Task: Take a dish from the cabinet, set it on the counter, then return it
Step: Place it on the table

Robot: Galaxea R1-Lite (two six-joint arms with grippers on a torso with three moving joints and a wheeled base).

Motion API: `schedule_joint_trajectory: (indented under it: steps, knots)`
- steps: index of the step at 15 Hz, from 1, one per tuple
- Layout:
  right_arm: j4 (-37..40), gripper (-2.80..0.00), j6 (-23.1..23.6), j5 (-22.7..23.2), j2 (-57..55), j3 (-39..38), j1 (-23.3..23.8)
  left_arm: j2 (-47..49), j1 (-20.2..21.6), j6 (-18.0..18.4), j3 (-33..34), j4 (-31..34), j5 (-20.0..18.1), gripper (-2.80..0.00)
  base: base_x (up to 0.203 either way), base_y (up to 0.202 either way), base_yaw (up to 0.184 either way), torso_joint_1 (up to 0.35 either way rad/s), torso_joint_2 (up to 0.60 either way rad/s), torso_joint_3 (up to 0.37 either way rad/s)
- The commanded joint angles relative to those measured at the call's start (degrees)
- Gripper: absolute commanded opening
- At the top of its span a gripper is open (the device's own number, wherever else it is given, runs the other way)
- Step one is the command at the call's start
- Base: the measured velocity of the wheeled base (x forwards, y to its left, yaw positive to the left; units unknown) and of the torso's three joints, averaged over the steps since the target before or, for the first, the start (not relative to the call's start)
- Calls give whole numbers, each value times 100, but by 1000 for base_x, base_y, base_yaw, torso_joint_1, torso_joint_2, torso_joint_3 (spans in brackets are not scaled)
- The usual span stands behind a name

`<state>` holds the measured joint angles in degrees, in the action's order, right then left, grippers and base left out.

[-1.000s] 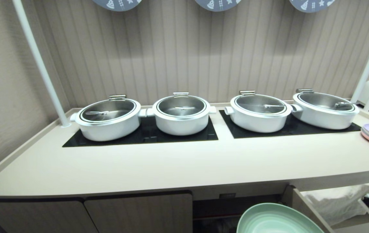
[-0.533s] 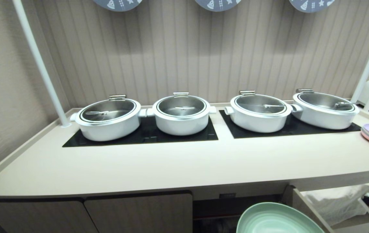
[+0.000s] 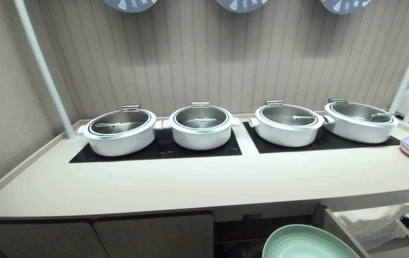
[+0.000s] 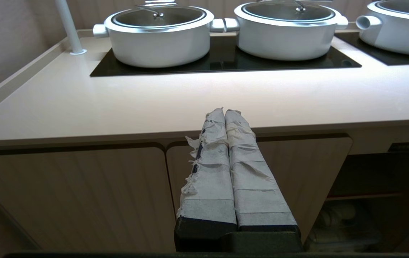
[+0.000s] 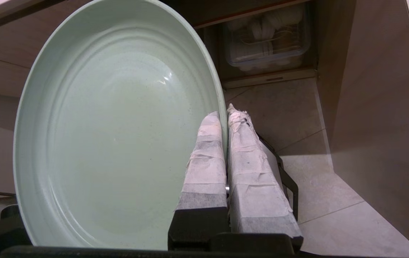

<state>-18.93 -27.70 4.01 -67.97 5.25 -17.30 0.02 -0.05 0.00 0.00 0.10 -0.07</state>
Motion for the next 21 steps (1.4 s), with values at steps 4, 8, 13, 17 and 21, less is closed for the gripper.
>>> schedule_joint_trajectory:
  steps: [4, 8, 13, 17, 21]
  knots:
    - [-29, -280, -16, -6, -119, 30, 7, -2, -4, 0, 0, -1, -1, -280, 0, 0, 0, 0, 0, 0]
    - [-40, -280, -16, -6, -208, 90, 7, -2, -4, 0, 0, -1, -1, -280, 0, 0, 0, 0, 0, 0]
    - [-58, -280, -16, -6, -391, 202, 16, -2, 5, 0, 0, -1, -1, -280, 0, 0, 0, 0, 0, 0]
    - [-82, -280, -9, -6, -565, 299, 16, -2, 2, 0, 0, -1, -1, -280, 0, 0, 0, 0, 0, 0]
    - [-77, -280, -8, -6, -690, 457, 25, -2, 5, 0, 0, -1, -1, -280, 0, 0, 0, 0, 0, 0]
